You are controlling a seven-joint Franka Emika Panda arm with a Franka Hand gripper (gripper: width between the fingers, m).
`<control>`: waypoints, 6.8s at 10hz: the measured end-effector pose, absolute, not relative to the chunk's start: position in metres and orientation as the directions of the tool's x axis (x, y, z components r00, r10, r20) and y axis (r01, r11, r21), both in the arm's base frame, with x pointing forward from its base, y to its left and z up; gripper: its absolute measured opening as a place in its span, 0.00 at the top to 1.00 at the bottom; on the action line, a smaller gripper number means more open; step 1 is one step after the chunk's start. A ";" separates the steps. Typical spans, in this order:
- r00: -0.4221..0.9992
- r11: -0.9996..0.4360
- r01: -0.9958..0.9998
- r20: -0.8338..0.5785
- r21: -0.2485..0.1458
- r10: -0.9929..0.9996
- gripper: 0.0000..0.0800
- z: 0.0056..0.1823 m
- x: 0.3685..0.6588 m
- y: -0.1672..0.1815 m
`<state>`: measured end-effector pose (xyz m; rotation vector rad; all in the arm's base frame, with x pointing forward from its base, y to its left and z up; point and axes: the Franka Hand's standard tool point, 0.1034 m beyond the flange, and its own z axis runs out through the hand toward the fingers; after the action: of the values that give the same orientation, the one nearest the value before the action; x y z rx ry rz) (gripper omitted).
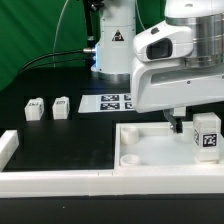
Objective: Assemble one leg
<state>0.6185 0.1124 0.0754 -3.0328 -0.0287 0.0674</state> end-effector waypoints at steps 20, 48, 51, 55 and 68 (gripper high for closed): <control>0.097 -0.091 -0.995 -0.146 -0.049 -0.984 0.63 0.073 0.623 0.122; 0.994 -0.990 -0.112 -0.006 -0.088 -0.112 0.64 0.073 0.627 0.113; 0.955 -0.951 -0.297 -0.020 -0.089 -0.296 0.64 0.073 0.627 0.112; 0.742 -0.737 -0.671 -0.050 -0.085 -0.669 0.64 0.072 0.628 0.111; -0.073 0.075 -0.997 -0.151 -0.008 -0.986 0.33 0.071 0.625 0.110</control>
Offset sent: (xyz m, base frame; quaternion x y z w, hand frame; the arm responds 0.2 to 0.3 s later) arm 0.0000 0.0000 0.0000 0.0000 0.0000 0.0000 1.0000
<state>0.6255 0.1103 0.0706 -2.0553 2.2145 0.1475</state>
